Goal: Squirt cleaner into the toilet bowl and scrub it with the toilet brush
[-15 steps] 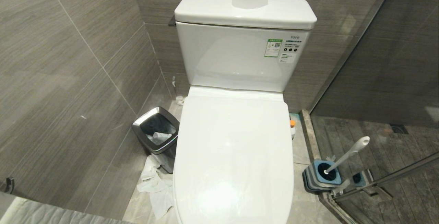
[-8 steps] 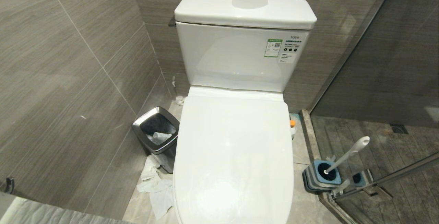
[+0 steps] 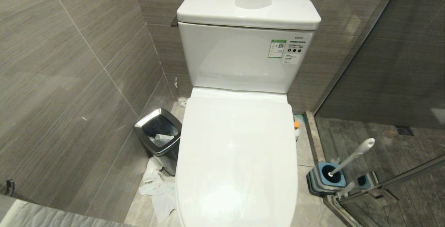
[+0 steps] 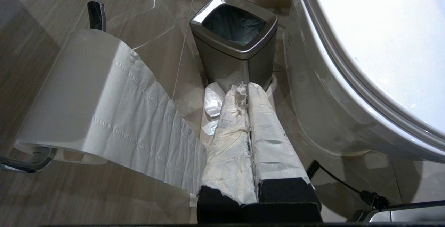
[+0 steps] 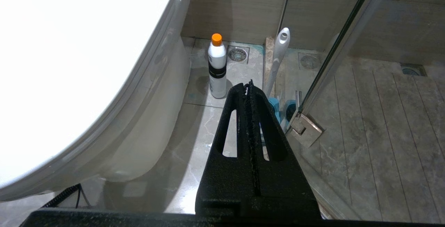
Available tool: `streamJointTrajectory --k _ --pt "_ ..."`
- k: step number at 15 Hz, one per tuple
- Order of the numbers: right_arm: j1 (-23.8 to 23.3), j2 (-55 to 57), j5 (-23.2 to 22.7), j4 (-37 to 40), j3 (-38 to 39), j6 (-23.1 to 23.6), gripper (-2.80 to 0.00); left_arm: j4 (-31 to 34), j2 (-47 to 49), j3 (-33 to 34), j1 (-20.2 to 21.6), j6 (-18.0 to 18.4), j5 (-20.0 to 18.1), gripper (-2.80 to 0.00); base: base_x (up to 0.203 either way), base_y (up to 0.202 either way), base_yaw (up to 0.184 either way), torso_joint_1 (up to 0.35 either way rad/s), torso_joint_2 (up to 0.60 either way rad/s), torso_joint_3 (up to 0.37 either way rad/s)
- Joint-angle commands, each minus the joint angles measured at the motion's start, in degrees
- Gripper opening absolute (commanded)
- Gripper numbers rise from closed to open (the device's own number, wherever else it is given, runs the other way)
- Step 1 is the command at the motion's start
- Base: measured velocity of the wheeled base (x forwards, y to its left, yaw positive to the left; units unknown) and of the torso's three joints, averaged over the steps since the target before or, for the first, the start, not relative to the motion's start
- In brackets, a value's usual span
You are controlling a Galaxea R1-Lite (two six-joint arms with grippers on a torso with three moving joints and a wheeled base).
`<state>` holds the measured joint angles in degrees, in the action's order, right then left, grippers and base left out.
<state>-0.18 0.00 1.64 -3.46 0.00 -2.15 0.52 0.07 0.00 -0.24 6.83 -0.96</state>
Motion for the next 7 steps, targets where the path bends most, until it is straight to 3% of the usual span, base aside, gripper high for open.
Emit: streamJointTrajectory --k 1,7 --pt "0.1 0.1 0.0 -0.1 1.4 0.0 -2.8 0.0 0.0 0.2 0.0 0.0 0.0 -2.8 0.0 0.0 0.0 0.0 0.0 0.0" --pt "0.0 0.1 -0.1 -0.1 1.4 -0.1 -2.8 0.0 0.0 0.2 0.0 0.0 0.0 -2.8 0.0 0.0 0.0 0.0 0.0 0.0"
